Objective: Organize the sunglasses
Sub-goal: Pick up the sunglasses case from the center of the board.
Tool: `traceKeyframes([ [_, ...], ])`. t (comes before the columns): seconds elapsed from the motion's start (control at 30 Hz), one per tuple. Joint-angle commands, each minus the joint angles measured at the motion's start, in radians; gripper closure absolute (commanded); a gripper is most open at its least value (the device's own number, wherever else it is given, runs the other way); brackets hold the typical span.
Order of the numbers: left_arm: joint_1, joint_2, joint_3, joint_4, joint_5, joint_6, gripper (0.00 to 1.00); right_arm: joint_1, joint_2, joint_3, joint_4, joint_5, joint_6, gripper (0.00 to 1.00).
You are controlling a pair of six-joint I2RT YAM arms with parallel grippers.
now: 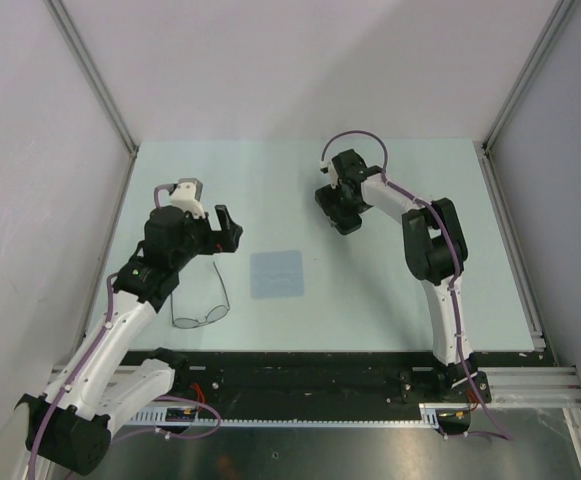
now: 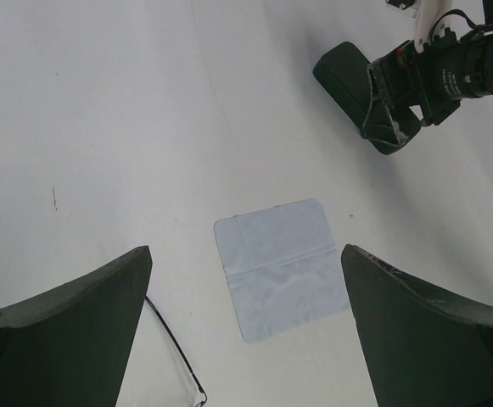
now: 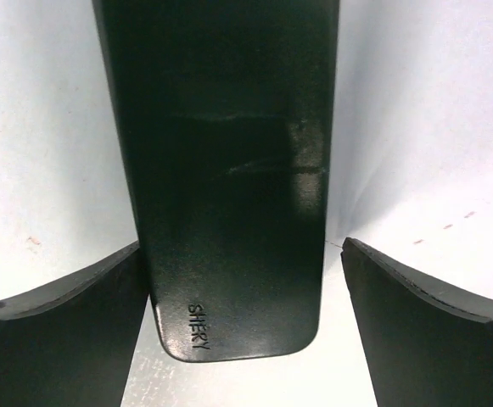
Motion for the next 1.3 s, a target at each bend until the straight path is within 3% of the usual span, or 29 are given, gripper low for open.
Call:
traceKeyframes([
  [0.0, 0.013, 0.000, 0.021, 0.032, -0.002, -0.009, 0.00, 0.018, 0.022, 0.037, -0.017, 0.050, -0.009, 0.05],
  [0.13, 0.014, -0.007, 0.016, 0.034, -0.014, -0.015, 0.00, 0.020, 0.026, 0.046, -0.015, 0.076, 0.010, 0.13],
  [0.33, 0.023, -0.031, -0.011, 0.043, -0.155, -0.067, 0.00, 0.020, 0.014, 0.046, -0.015, 0.072, 0.031, 0.28],
  [0.47, 0.029, -0.071, -0.030, 0.061, -0.201, -0.061, 0.00, 0.012, 0.003, 0.068, -0.038, 0.041, 0.074, 0.57],
  [0.57, 0.029, -0.094, -0.040, 0.075, -0.203, -0.055, 0.00, -0.003, -0.029, 0.074, -0.052, -0.014, 0.132, 0.64],
  [0.63, 0.033, -0.096, -0.033, 0.077, -0.138, -0.011, 0.00, -0.003, -0.055, 0.060, -0.043, -0.063, 0.139, 0.66],
  [0.67, 0.033, -0.091, -0.027, 0.075, -0.017, 0.010, 0.00, -0.002, -0.072, 0.054, -0.041, -0.075, 0.158, 0.66],
  [0.8, 0.033, -0.060, 0.009, 0.089, 0.143, -0.019, 0.00, 0.014, -0.199, 0.032, -0.043, -0.163, 0.204, 0.67],
  [1.03, 0.031, -0.068, 0.030, 0.167, 0.272, -0.093, 0.00, 0.026, -0.456, -0.064, 0.003, -0.371, 0.283, 0.66],
  [1.13, 0.031, -0.080, 0.018, 0.250, 0.362, -0.139, 0.00, 0.032, -0.553, -0.081, 0.011, -0.456, 0.300, 0.65],
  [1.27, 0.031, -0.092, -0.011, 0.491, 0.536, -0.223, 0.00, 0.035, -0.667, -0.118, 0.049, -0.551, 0.340, 0.64],
])
